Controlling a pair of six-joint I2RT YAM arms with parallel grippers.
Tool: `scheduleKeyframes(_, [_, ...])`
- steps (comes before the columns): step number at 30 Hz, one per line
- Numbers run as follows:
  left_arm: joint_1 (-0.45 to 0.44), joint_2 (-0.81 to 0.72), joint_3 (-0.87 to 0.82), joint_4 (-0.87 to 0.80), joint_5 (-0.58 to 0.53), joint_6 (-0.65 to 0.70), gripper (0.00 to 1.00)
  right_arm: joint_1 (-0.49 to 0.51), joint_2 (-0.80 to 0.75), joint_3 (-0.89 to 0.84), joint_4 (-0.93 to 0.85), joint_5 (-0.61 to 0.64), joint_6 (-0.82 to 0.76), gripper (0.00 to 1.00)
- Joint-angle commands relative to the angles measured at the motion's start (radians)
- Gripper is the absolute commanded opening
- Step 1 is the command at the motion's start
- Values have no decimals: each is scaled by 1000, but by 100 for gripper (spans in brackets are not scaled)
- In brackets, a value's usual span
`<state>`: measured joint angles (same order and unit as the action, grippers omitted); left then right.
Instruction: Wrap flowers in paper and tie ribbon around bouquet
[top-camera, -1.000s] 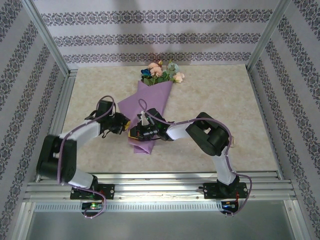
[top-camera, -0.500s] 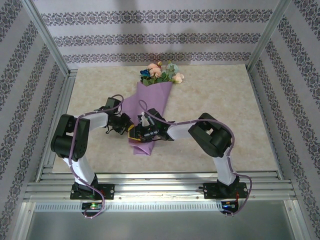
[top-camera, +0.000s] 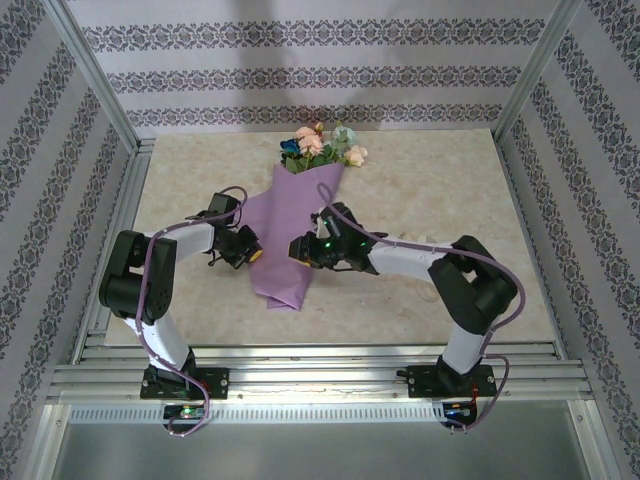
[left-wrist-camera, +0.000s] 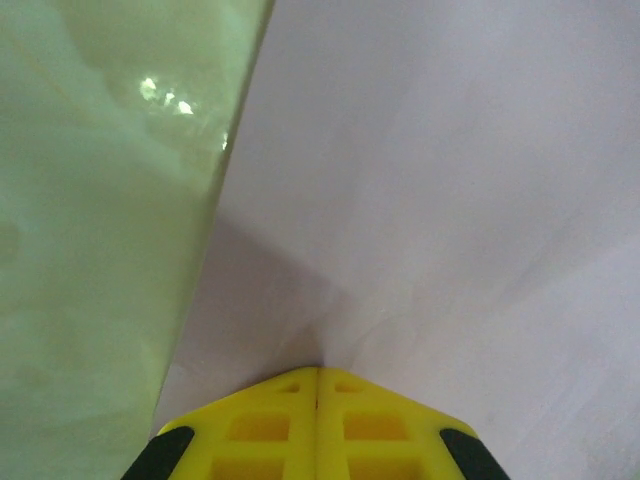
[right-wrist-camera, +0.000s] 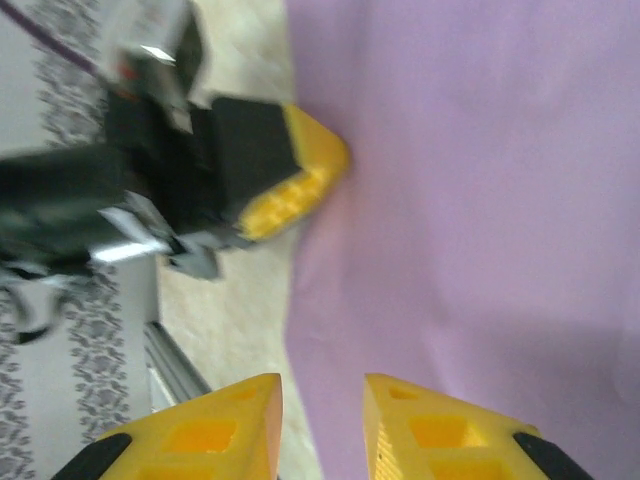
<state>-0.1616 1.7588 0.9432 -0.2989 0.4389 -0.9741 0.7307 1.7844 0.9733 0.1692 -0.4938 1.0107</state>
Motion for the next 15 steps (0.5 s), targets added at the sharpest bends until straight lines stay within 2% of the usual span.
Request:
scheduleKeyframes(1, [22,22,13,-138,-103,49,6,35,58,8,-50,46,26,28])
scheduleKeyframes(5, [18,-10,31,-168,-112,66,7,34,110,28,-101,90,35,27])
scheduleKeyframes(9, [-15,-140,59,-242,-105,47,18,38,144,37,-139,82,28,28])
scheduleKeyframes(13, [-121,-265,27,-257,13,-67,20,39,154,29,-119,64,27,28])
scheduleKeyframes(15, [-183,-289,-25,-204,80,-158,20,38,155,38,-118,59,27,29])
